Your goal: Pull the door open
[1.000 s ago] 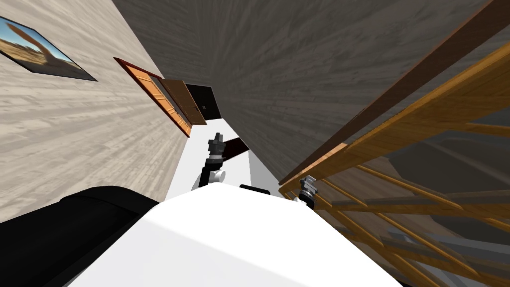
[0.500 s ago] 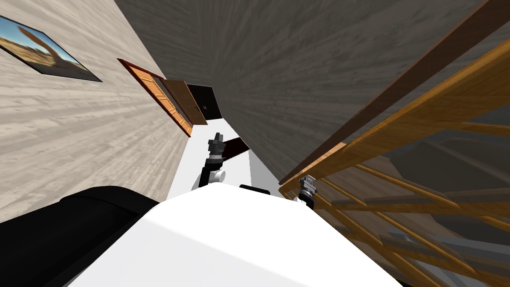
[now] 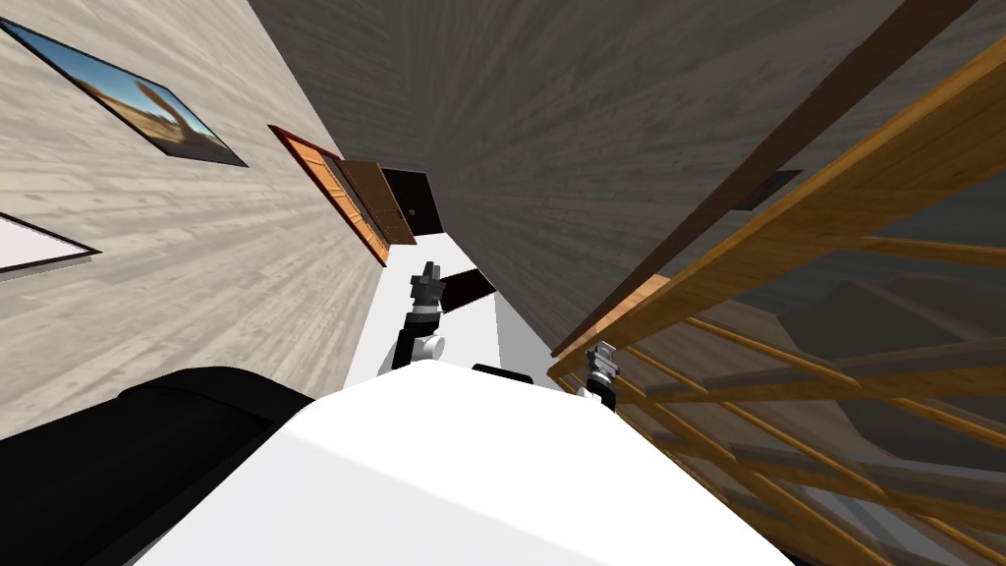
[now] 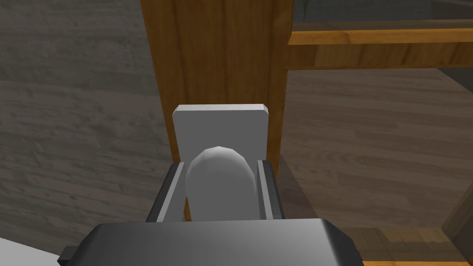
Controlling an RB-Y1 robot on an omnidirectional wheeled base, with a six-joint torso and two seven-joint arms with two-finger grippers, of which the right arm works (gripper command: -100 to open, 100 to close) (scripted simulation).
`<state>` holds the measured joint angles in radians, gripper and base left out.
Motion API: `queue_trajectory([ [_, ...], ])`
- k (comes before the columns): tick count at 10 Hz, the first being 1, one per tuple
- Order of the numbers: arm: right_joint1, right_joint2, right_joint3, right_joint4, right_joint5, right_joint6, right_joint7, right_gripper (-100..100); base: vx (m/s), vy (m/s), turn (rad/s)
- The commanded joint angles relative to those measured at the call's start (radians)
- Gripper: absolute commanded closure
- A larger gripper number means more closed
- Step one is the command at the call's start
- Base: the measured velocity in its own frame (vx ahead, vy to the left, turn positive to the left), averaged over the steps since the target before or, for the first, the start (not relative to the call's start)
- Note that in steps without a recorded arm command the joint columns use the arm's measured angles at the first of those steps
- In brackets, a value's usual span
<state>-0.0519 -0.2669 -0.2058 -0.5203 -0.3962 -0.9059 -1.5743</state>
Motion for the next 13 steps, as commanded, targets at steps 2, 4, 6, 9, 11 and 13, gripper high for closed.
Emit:
queue_trajectory([
  [2,-0.001,-0.007,0.037,-0.007,0.025,0.004,-0.030,100,-0.242,0.027,0.068],
  [4,-0.001,-0.009,0.054,-0.012,0.037,0.007,-0.042,100,-0.244,0.028,0.047],
  [6,-0.004,-0.014,0.065,0.000,0.045,0.004,-0.055,100,-0.146,0.006,0.035],
  [9,0.006,-0.026,0.111,-0.013,0.079,-0.005,-0.094,100,-0.282,-0.012,0.083],
  [11,0.010,-0.032,0.134,-0.020,0.095,-0.010,-0.113,100,-0.190,0.002,0.046],
  [13,0.014,-0.037,0.153,-0.025,0.109,-0.014,-0.130,100,-0.246,0.000,0.051],
])
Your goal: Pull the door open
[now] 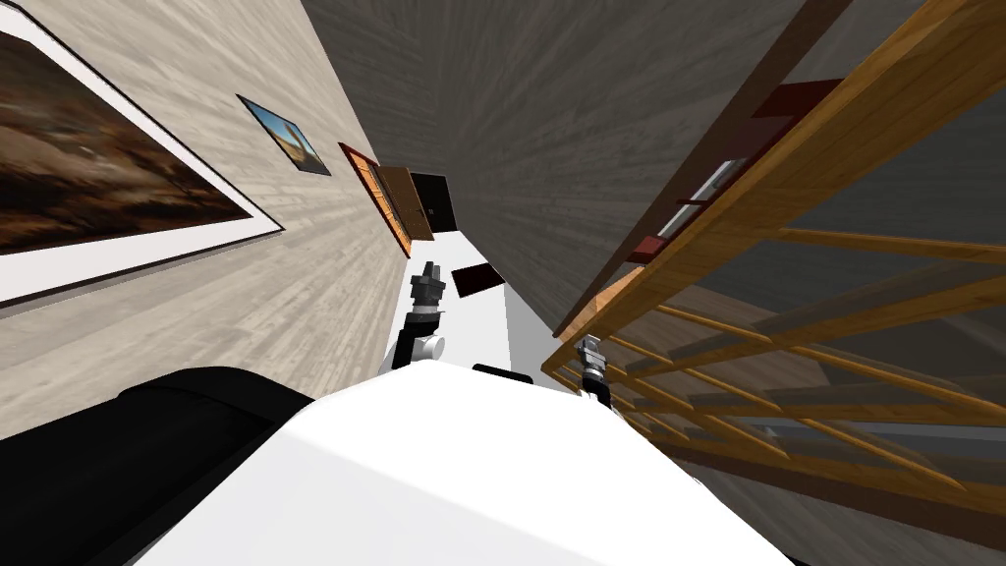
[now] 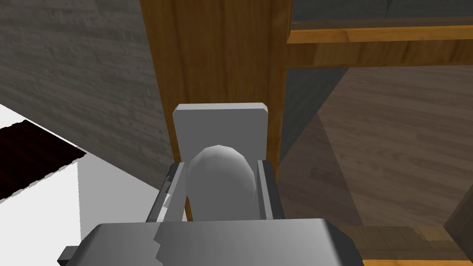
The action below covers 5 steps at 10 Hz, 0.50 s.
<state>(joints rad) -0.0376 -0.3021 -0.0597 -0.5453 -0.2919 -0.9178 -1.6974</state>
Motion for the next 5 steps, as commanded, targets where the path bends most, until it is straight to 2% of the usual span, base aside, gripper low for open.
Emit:
queue_trajectory([
  [1,0.000,0.000,0.000,0.000,0.000,0.000,0.000,100,-0.113,0.002,0.022],
  [3,0.013,-0.011,0.031,-0.007,0.023,-0.011,-0.030,100,-0.181,-0.046,0.071],
  [5,0.022,-0.022,0.054,-0.014,0.040,-0.022,-0.053,100,-0.224,0.000,0.049],
])
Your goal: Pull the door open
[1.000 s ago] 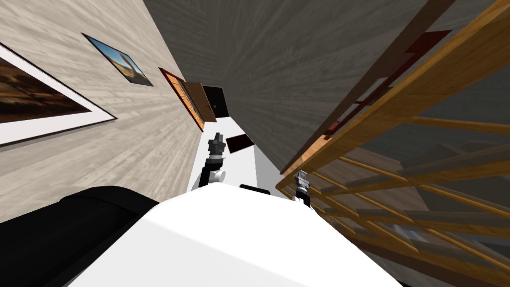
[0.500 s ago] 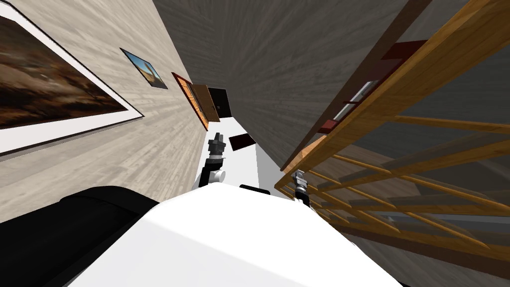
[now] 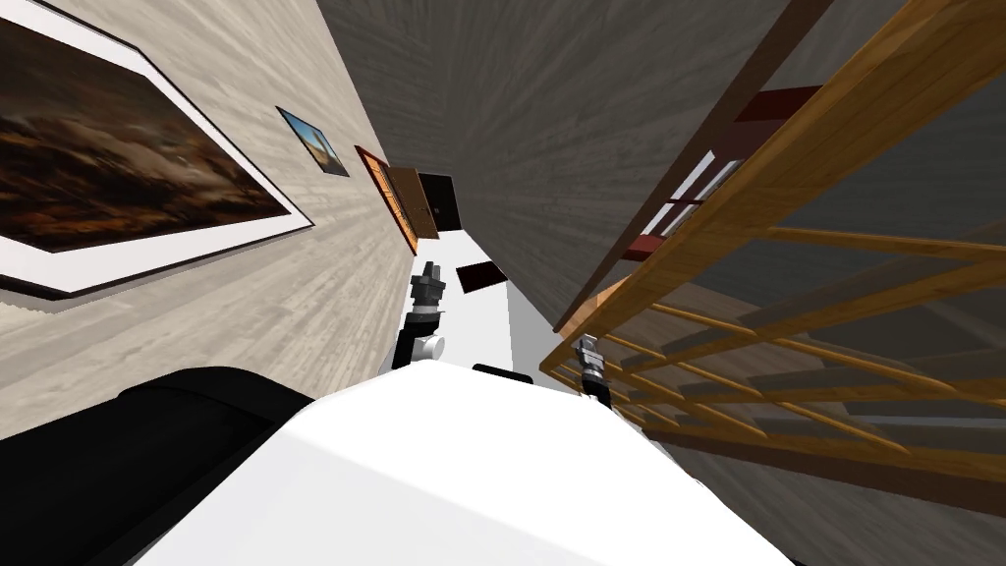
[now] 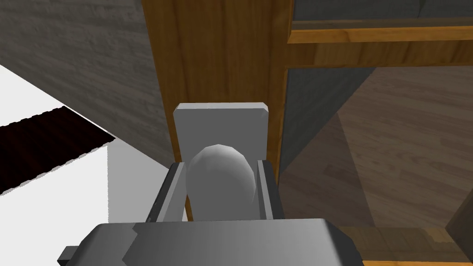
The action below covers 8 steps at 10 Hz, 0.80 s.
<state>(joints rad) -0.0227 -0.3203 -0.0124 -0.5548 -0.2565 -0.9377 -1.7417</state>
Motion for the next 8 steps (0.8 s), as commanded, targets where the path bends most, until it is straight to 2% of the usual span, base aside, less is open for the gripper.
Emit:
queue_trajectory([
  [1,0.012,-0.010,0.018,-0.008,0.014,-0.008,-0.020,100,-0.218,-0.004,0.034],
  [5,0.028,-0.029,0.058,-0.019,0.044,-0.027,-0.061,100,-0.197,-0.022,0.045],
  [6,0.027,-0.026,0.052,-0.023,0.040,-0.020,-0.054,100,-0.096,-0.016,0.022],
  [8,0.044,-0.039,0.082,-0.030,0.063,-0.042,-0.081,100,-0.163,-0.043,0.052],
])
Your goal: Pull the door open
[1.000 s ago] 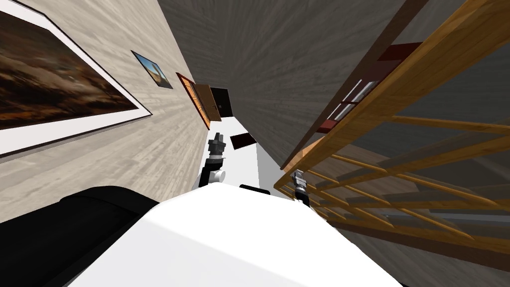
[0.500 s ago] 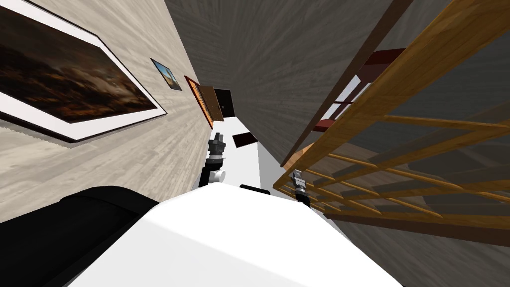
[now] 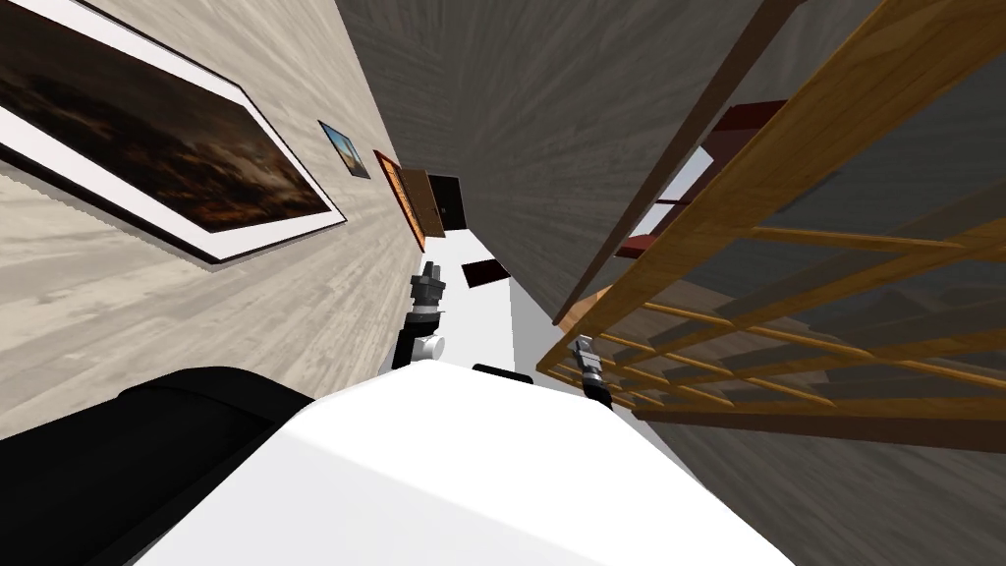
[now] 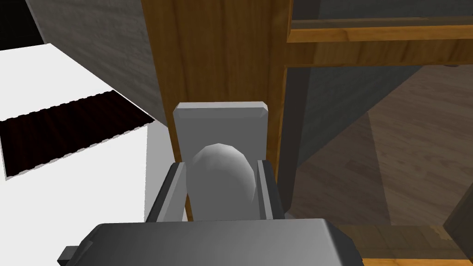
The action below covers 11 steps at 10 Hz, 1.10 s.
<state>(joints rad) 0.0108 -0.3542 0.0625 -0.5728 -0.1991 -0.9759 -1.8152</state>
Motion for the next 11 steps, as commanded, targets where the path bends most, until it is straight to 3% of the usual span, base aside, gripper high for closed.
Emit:
queue_trajectory([
  [1,0.017,-0.012,0.019,-0.015,0.015,-0.014,-0.019,100,-0.195,-0.062,0.048],
  [6,0.048,-0.045,0.075,-0.032,0.062,-0.063,-0.075,100,-0.207,-0.052,0.040],
  [7,0.045,-0.038,0.071,-0.032,0.057,-0.052,-0.066,100,-0.085,-0.017,0.014],
  [11,0.069,-0.062,0.093,-0.021,0.081,-0.105,-0.099,100,-0.178,-0.064,0.120],
])
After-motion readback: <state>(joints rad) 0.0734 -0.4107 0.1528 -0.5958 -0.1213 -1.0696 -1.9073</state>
